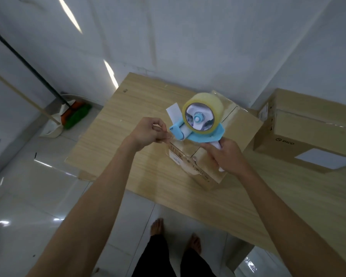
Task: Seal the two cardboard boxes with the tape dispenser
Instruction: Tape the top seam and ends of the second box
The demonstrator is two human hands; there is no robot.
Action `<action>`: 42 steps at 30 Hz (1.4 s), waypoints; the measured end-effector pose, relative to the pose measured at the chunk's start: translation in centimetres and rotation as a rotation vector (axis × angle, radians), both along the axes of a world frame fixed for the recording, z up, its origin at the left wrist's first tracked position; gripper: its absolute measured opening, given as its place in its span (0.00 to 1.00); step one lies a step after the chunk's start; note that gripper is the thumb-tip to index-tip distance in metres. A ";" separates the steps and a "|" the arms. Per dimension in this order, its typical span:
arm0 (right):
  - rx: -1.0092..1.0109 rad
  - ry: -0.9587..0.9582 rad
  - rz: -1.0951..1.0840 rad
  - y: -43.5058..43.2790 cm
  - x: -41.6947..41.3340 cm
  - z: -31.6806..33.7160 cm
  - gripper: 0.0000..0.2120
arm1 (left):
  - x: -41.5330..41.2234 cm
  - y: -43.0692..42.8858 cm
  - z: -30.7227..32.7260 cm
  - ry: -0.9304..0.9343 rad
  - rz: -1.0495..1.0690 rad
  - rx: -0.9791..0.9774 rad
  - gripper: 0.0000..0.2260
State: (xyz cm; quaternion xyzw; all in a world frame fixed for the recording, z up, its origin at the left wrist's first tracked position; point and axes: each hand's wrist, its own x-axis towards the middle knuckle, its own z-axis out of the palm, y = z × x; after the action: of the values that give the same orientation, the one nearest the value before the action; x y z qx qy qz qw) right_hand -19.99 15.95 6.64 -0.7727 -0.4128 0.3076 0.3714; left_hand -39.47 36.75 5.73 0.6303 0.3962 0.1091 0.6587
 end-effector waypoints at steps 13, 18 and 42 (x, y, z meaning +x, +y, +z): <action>0.073 -0.081 -0.180 -3.6 -6.4 0.7 0.19 | -2.2 6.0 -0.8 0.052 -0.273 0.117 0.07; 0.005 -0.092 -0.244 -4.2 -6.5 1.3 0.13 | -0.9 6.5 -1.2 0.100 -0.317 0.121 0.09; -0.142 -0.176 -0.175 -2.9 -4.8 -1.5 0.08 | -0.3 4.4 -8.1 -0.040 -0.185 0.306 0.06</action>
State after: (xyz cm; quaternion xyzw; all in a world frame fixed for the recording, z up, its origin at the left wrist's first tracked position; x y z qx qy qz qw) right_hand -24.81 13.02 5.13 -0.8540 -0.3521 0.2338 0.3035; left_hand -39.80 41.16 -2.37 0.7545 0.3024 0.1195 0.5701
